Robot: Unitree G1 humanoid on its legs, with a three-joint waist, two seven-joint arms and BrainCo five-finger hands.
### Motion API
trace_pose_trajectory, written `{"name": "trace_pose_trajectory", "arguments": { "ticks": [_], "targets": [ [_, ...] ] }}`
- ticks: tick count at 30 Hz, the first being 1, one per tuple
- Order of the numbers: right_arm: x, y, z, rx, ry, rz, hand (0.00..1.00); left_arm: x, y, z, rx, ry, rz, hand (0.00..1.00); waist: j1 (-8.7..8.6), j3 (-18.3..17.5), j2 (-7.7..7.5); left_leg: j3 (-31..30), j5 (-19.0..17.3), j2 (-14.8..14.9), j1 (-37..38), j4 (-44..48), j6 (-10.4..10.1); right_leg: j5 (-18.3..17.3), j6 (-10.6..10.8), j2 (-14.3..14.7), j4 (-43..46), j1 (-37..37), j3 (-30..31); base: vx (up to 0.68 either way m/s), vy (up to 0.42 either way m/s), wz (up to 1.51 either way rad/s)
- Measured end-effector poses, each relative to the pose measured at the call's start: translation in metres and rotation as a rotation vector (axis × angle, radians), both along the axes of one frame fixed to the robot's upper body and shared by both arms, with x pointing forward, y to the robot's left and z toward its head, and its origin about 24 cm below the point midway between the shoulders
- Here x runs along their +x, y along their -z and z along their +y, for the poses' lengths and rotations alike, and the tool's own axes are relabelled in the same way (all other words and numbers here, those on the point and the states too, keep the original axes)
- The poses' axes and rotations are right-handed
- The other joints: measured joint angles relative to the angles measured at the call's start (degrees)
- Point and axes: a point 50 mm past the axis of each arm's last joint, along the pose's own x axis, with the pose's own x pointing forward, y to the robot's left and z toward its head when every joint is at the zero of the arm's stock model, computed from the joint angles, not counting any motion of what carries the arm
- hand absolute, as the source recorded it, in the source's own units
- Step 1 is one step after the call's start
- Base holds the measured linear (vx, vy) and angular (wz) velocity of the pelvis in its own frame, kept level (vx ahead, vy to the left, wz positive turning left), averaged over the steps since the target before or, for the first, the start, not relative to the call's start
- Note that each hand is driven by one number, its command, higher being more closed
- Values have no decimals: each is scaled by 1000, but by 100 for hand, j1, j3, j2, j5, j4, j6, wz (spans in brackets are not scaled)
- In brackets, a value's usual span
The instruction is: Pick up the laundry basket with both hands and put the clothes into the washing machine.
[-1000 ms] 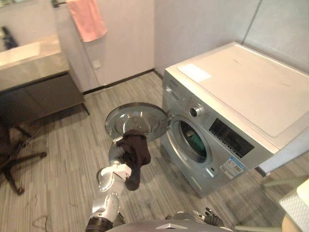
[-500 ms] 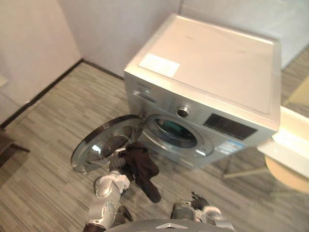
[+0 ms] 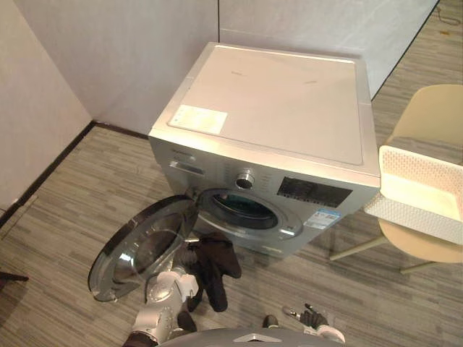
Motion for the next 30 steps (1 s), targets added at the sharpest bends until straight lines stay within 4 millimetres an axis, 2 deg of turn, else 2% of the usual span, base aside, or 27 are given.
{"name": "trace_pose_trajectory", "arguments": {
  "ticks": [3,6,7,11,12,13,14,16,17,18,19,20,21,22,23,24,25,26,27,29,30],
  "targets": [
    [12,-5,-1,-23,-5,-41,0,11,-7,6,11,-26,-33,100,-104,185,26,129,-2,23,-88,-23,2,0,-10,-6,117,-231,127,-74,-18,-28],
    [20,-9,2,-49,-21,-67,0,23,-16,7,13,-56,-70,100,-169,319,-10,356,-55,59,-142,-23,-17,-5,-25,-11,222,-436,242,-46,-16,-26],
    [25,-10,6,-57,-41,-81,0,27,-23,10,9,-84,-99,100,-174,342,-30,538,-118,81,-204,-21,-71,-11,-39,-14,398,-691,373,-18,5,-71],
    [45,-21,12,-93,-86,-162,0,51,-40,13,-31,-161,-153,100,-265,545,-33,923,-216,320,-117,101,-29,10,-34,-39,1716,-1462,553,18,-17,-68],
    [55,-24,15,-106,-114,-190,0,66,-51,15,-62,-209,-191,100,-281,730,-21,970,-426,719,-121,600,-58,-122,-220,-46,2286,-1756,364,74,-84,-28],
    [56,-24,18,-109,-139,-188,0,70,-54,16,-73,-230,-202,100,-222,746,-35,1011,-533,886,-139,815,-116,-208,-273,-80,2293,-1807,215,107,-122,-43],
    [57,-24,26,-103,-184,-190,0,76,-59,22,-104,-305,-210,100,-125,711,-116,1038,-694,1151,-175,1175,-243,-256,-312,-184,2172,-1890,-11,98,-85,-35],
    [56,-22,36,-96,-237,-186,0,79,-63,31,-132,-384,-228,100,-114,681,-332,1046,-800,1313,-183,1482,-385,-219,-288,-392,1962,-1884,-216,187,-211,-14],
    [54,-21,43,-96,-289,-180,0,79,-64,39,-151,-436,-226,100,-62,659,-498,1064,-922,1432,-179,1781,-518,-35,-144,-486,1828,-1874,-178,236,-364,-17],
    [53,-20,51,-93,-341,-176,0,76,-61,48,-174,-506,-211,100,-6,626,-607,1092,-1055,1664,-156,2143,-686,81,-118,-417,1800,-1807,-170,226,-400,-42],
    [58,-23,49,-120,-400,-191,0,69,-57,57,-211,-587,-191,100,44,691,-476,1114,-1120,2161,-66,2578,-783,-78,-54,-68,1878,-1676,-232,243,-405,-51],
    [61,-25,47,-130,-430,-207,0,65,-55,60,-229,-623,-181,100,73,751,-379,1119,-1062,2481,-63,2897,-692,-185,-192,151,1913,-1556,-212,283,-416,-68],
    [62,-27,45,-140,-460,-222,0,58,-50,64,-259,-675,-160,100,146,841,-233,1113,-759,3059,-93,3509,-197,-333,-420,503,1969,-1372,-213,282,-427,-55],
    [62,-27,47,-142,-480,-220,0,51,-43,67,-260,-706,-123,100,150,855,-247,996,-245,3392,-307,4059,688,-464,-573,666,1907,-1179,-212,290,-442,-36],
    [62,-27,46,-146,-482,-222,0,47,-39,68,-263,-725,-102,100,141,894,-258,765,-357,3471,-487,4408,617,-496,-615,704,1834,-1055,-226,272,-419,0],
    [62,-28,42,-155,-485,-217,0,41,-33,62,-285,-737,-73,100,162,997,-328,151,-813,3326,-950,5037,155,-502,-628,713,1728,-825,-235,212,-312,18],
    [61,-27,41,-159,-486,-214,0,39,-31,60,-289,-738,-64,100,178,1032,-368,-123,-953,3174,-1190,5205,11,-502,-629,713,1672,-729,-244,233,-388,22],
    [60,-26,41,-158,-495,-204,0,37,-29,57,-287,-726,-52,100,220,1067,-424,-492,-1123,2871,-1540,5217,-241,-505,-633,731,1633,-624,-276,168,-321,19],
    [62,-25,43,-164,-529,-198,0,37,-30,58,-281,-723,-55,100,278,1145,-506,-741,-1208,2627,-1850,4950,-379,-529,-671,780,1668,-598,-330,145,-290,11],
    [70,-28,48,-177,-580,-215,0,40,-37,62,-280,-722,-90,100,357,1286,-460,-1066,-1158,2349,-2071,4144,-471,-604,-716,877,1906,-764,-383,38,-141,-26],
    [78,-33,52,-186,-612,-248,0,42,-44,65,-292,-735,-129,100,375,1429,-444,-1254,-1025,2225,-2214,3795,-544,-890,-771,880,2272,-1036,-352,-13,-68,-52]
  ]
}}
